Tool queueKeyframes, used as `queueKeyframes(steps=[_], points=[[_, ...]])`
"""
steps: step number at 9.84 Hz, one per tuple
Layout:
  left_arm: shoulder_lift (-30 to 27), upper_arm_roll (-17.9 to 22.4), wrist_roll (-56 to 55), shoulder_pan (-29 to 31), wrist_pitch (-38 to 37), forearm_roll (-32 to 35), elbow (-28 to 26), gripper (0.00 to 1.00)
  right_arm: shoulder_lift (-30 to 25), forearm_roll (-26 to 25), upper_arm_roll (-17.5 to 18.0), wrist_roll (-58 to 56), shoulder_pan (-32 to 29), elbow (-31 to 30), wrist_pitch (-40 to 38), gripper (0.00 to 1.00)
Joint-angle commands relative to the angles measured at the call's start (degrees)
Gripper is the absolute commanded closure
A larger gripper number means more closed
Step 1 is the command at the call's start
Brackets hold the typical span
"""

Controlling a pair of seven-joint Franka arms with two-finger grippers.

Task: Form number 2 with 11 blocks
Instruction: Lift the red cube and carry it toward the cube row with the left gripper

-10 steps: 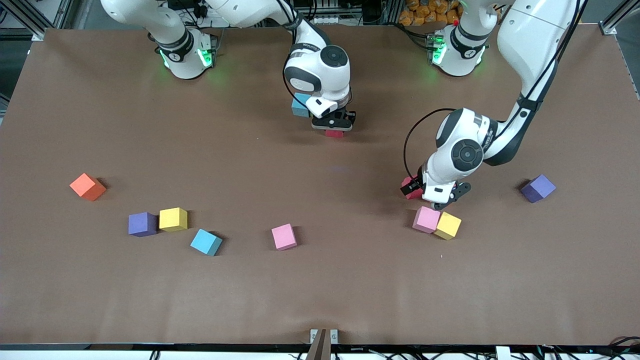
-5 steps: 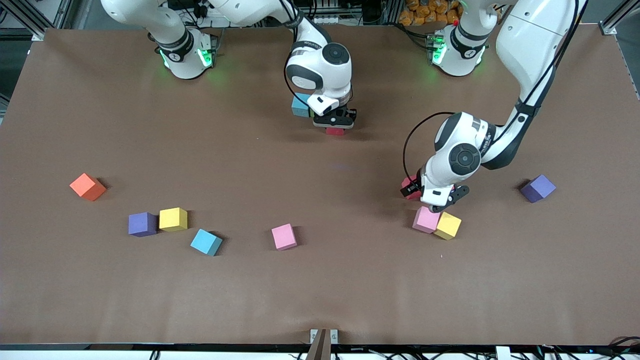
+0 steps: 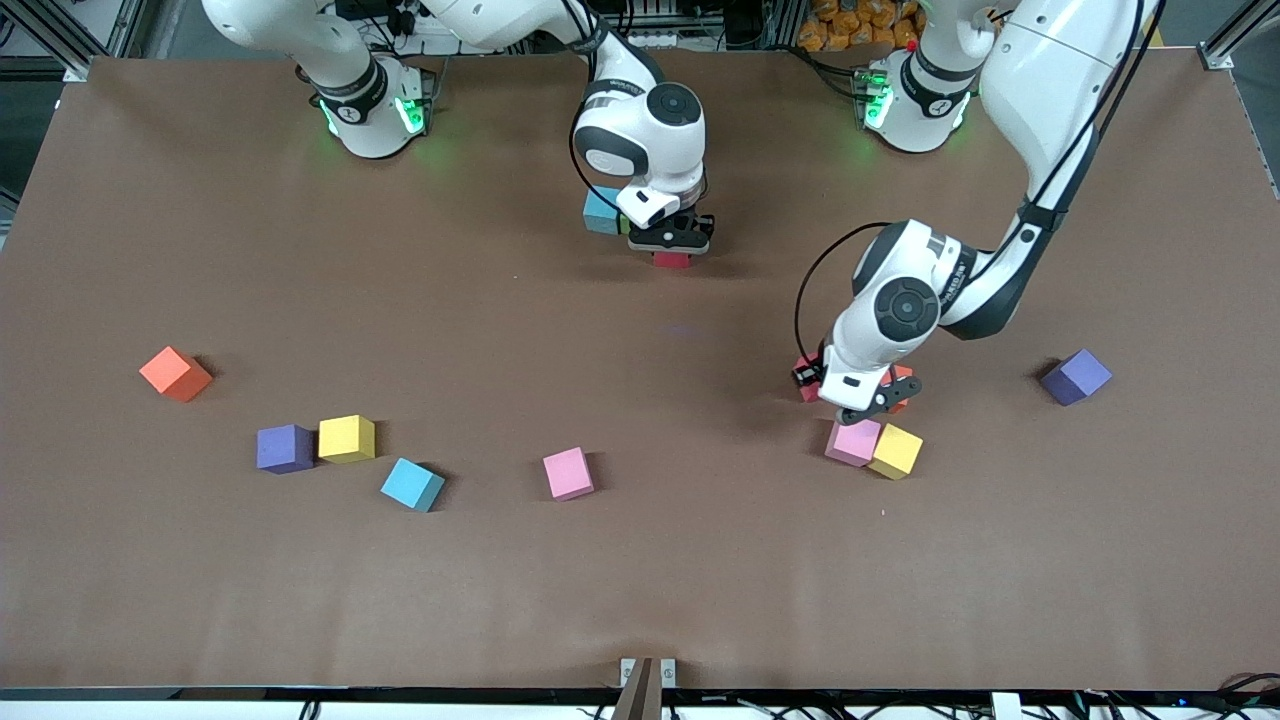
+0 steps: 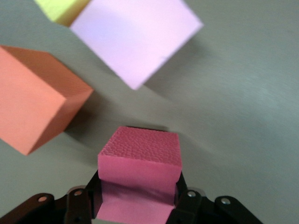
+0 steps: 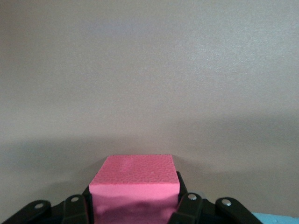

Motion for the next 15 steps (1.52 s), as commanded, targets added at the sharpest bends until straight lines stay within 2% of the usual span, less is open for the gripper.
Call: queueKeyframes(steps=[1,5,8,12,15], points=[[-1.72,0.18,5.55,-2.75,-0.95,1.09,1.05,0.74,1.38,-1.08,-0.50,2.81,1.22,-0.09,-0.31,0.00],[-0.23,1.31,7.42,-11.26,-1.39,0.21,5.18,0.76,0.50,-0.91,-0.33,2.91,0.44,0.26,-0.40,0.00],[-0.05,1.32,7.42,-15.58,-2.88,0.12,6.15,0.74,-1.52,-0.82,-0.24,2.20,-0.18,0.26,-1.97,0.00],[-0.23,1.32,7.33,-17.34,-5.43,0.21,6.24,0.73,-4.24,-0.82,-0.24,0.02,-1.40,0.17,-4.69,0.00],[-0.14,1.32,7.33,-17.35,-5.61,0.21,6.24,0.73,-6.70,-0.64,-0.06,-6.91,-4.65,0.08,-7.07,0.00]])
